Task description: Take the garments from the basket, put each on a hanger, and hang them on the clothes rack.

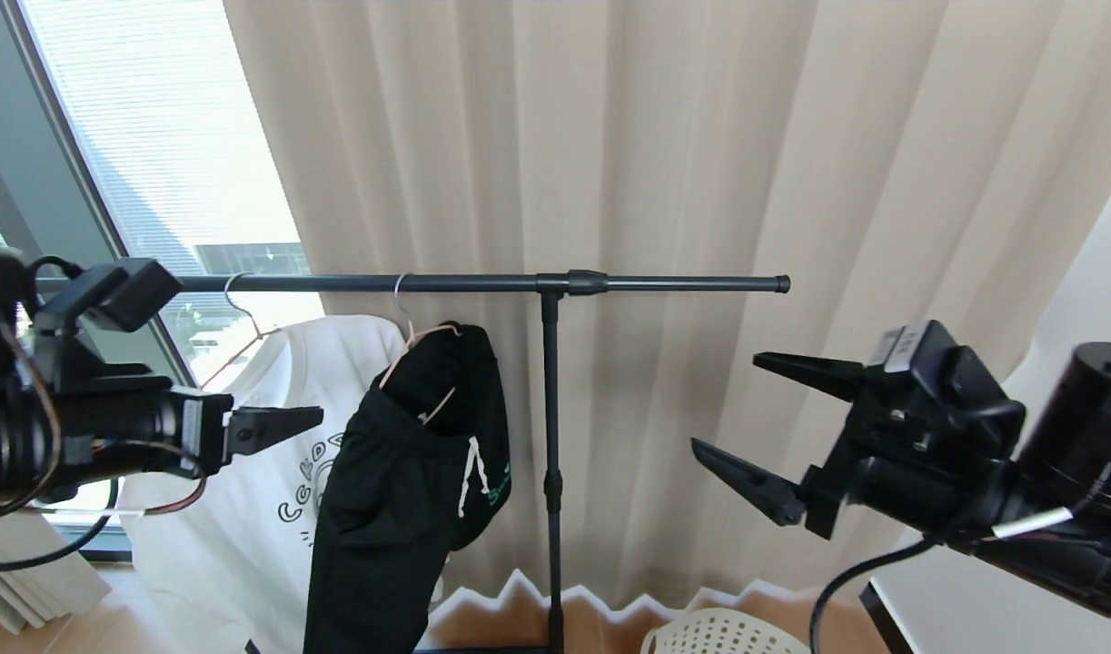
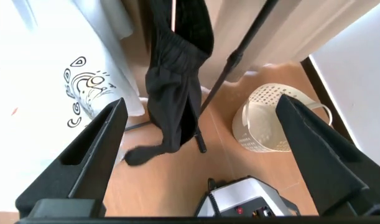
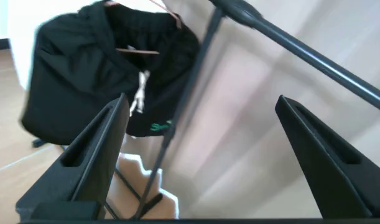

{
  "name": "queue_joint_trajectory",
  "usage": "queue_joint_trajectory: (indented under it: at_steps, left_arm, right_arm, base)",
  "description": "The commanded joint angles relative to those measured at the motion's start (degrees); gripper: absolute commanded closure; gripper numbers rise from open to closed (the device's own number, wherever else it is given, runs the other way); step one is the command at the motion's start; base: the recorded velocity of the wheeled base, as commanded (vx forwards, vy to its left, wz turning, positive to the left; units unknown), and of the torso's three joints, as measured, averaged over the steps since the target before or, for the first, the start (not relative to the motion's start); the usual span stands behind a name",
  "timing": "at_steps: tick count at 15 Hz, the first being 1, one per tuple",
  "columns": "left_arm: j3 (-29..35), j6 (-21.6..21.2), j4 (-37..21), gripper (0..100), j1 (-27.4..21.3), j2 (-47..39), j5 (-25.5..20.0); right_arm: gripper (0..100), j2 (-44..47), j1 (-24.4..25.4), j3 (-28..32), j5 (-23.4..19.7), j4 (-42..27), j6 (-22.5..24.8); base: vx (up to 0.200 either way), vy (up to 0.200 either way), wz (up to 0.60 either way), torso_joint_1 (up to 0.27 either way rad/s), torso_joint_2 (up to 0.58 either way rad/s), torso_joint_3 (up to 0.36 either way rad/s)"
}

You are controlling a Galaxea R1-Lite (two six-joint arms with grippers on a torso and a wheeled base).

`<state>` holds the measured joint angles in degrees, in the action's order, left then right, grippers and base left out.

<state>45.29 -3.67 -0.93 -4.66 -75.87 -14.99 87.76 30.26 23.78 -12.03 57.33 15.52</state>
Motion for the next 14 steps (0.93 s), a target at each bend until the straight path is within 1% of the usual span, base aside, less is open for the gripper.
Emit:
queue_joint_trajectory:
  at_steps: [1,2,3,4,5,6,7,8,9,10,11,12,13,14]
  left_arm:
    - [-16.20,-1.78,-0.13,0,-1.50,25.95,0.14]
    - [-20.24,-1.69,-0.22,0,-1.93,31.23,0.14]
    - [-23.84,-1.69,-0.13,0,-1.50,35.53,0.49]
    - [-27.71,-1.69,-0.22,0,-1.32,40.19,1.46]
    - [-31.49,-1.69,-0.30,0,-1.14,45.02,2.95]
    - [-33.95,-1.78,-0.30,0,-1.23,48.19,3.66]
    - [-36.67,-1.78,-0.57,0,-1.14,52.06,3.66]
    - [-40.98,-1.78,-0.57,0,-1.14,56.27,3.74]
    - [-42.74,-1.78,-0.48,0,-1.14,57.42,3.83]
    - [-44.50,-1.78,-0.48,0,-0.97,60.23,3.92]
    - [-44.41,-1.25,-0.48,0,-0.79,61.11,4.18]
    - [-44.50,-0.99,-0.48,0,0.70,61.02,4.89]
    - [-44.50,-1.08,-0.48,0,2.20,61.02,5.59]
    - [-44.58,-1.08,-0.48,0,4.39,61.28,5.94]
  right_arm:
    - [0,-14.64,0.77,-11.83,8.25,0.24,-0.05]
    - [0,-18.41,1.74,-14.64,11.59,-0.03,-0.14]
    - [0,-21.49,3.14,-17.72,13.88,-0.20,-0.14]
    - [0,-24.65,4.64,-22.20,16.34,-0.12,-0.14]
    - [0,-28.08,5.95,-23.78,18.54,-0.38,-0.14]
    - [0,-30.81,6.39,-23.78,18.98,-3.81,-1.02]
    - [0,-36.43,6.39,-23.78,19.41,-11.98,-3.65]
    - [0,-44.87,6.57,-23.78,19.15,-23.41,-5.85]
    - [0,-47.51,6.66,-23.78,19.15,-27.63,-6.29]
    - [0,-52.60,6.48,-23.78,19.24,-32.81,-7.08]
    - [0,-56.73,6.04,-23.78,19.33,-36.85,-8.22]
    - [0,-60.95,4.20,-23.78,19.41,-40.81,-8.93]
    - [0,-62.97,2.44,-23.78,19.33,-43.01,-8.93]
    - [0,-66.14,-0.90,-23.78,19.33,-46.17,-8.84]
  base:
    - [0.000,0.000,0.00,0.000,0.00,0.000]
    - [0.000,0.000,0.00,0.000,0.00,0.000]
    - [0.000,0.000,0.00,0.000,0.00,0.000]
    - [0.000,0.000,0.00,0.000,0.00,0.000]
    - [0.000,0.000,0.00,0.000,0.00,0.000]
    - [0.000,0.000,0.00,0.000,0.00,0.000]
    - [0.000,0.000,0.00,0.000,0.00,0.000]
    - [0.000,0.000,0.00,0.000,0.00,0.000]
    - [0.000,0.000,0.00,0.000,0.00,0.000]
    - [0.000,0.000,0.00,0.000,0.00,0.000]
    - [0.000,0.000,0.00,0.000,0.00,0.000]
    - [0.000,0.000,0.00,0.000,0.00,0.000]
    - [0.000,0.000,0.00,0.000,0.00,0.000]
    - [0.000,0.000,0.00,0.000,0.00,0.000]
